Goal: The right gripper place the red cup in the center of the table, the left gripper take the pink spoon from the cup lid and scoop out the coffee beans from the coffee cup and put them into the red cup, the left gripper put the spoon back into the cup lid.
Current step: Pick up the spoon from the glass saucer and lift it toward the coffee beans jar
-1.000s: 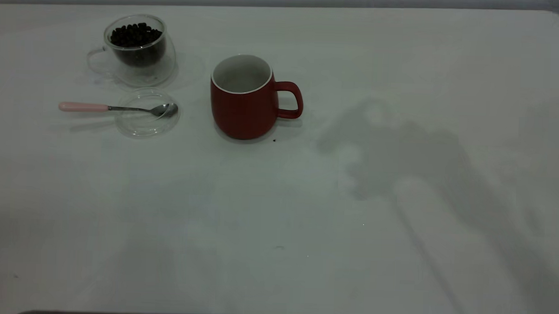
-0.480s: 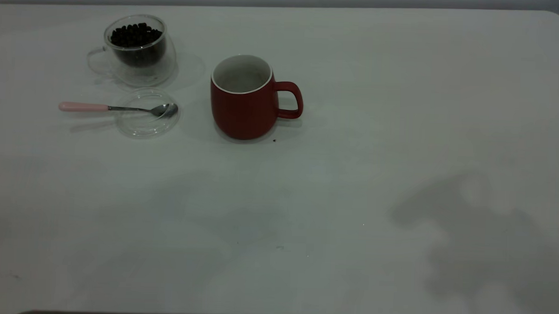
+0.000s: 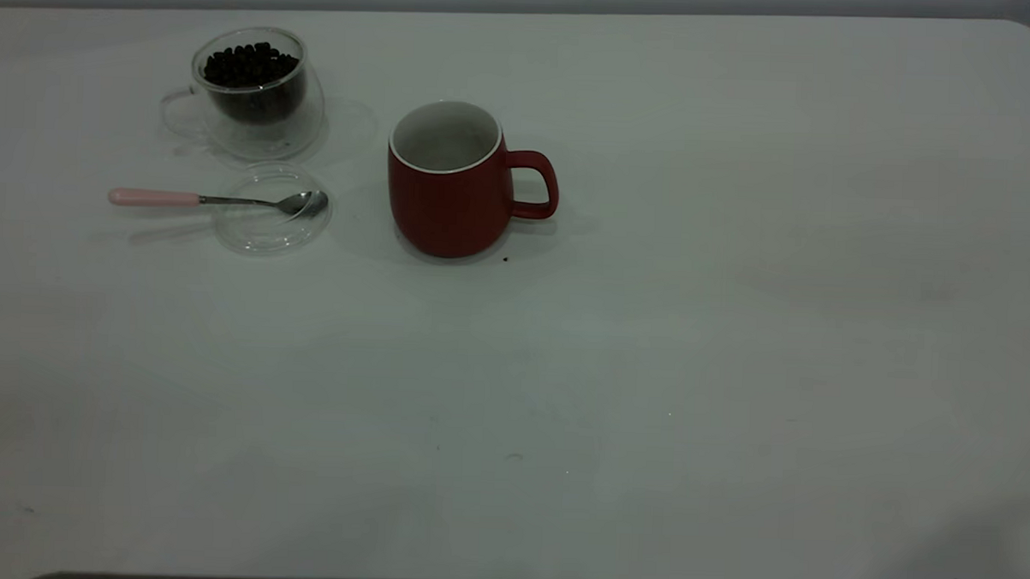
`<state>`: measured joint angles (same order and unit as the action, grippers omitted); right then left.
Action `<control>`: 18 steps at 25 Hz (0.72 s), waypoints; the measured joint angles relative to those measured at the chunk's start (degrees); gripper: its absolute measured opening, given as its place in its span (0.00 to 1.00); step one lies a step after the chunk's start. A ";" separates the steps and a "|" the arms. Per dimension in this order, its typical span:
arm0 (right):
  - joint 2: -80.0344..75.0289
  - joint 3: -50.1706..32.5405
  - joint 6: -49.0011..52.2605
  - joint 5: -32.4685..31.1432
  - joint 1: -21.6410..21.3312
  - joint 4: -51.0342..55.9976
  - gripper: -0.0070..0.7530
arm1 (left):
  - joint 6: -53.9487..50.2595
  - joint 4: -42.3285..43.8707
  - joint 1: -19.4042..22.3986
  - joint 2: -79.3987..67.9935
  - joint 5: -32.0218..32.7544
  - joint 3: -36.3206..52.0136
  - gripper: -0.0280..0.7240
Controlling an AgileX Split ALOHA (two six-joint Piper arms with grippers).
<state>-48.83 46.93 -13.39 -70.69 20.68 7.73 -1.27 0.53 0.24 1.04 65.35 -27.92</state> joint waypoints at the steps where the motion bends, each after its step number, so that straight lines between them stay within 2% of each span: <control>1: 2.57 -1.60 0.00 0.00 0.00 0.00 0.79 | 0.00 0.00 0.00 0.00 0.00 0.00 0.71; 6: 14.50 -9.32 0.54 4.62 -1.19 0.00 0.79 | 0.00 0.00 0.00 0.00 0.00 0.00 0.71; 12: 25.94 -16.62 2.36 6.82 -8.52 0.05 0.79 | 0.07 0.00 0.00 0.00 0.00 0.00 0.71; 18: 35.47 -19.56 3.65 6.82 -15.72 -0.53 0.79 | 0.22 0.00 0.00 0.00 0.00 0.00 0.71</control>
<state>-13.36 27.37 -9.73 -63.87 4.97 7.20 -1.05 0.53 0.24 1.04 65.35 -27.92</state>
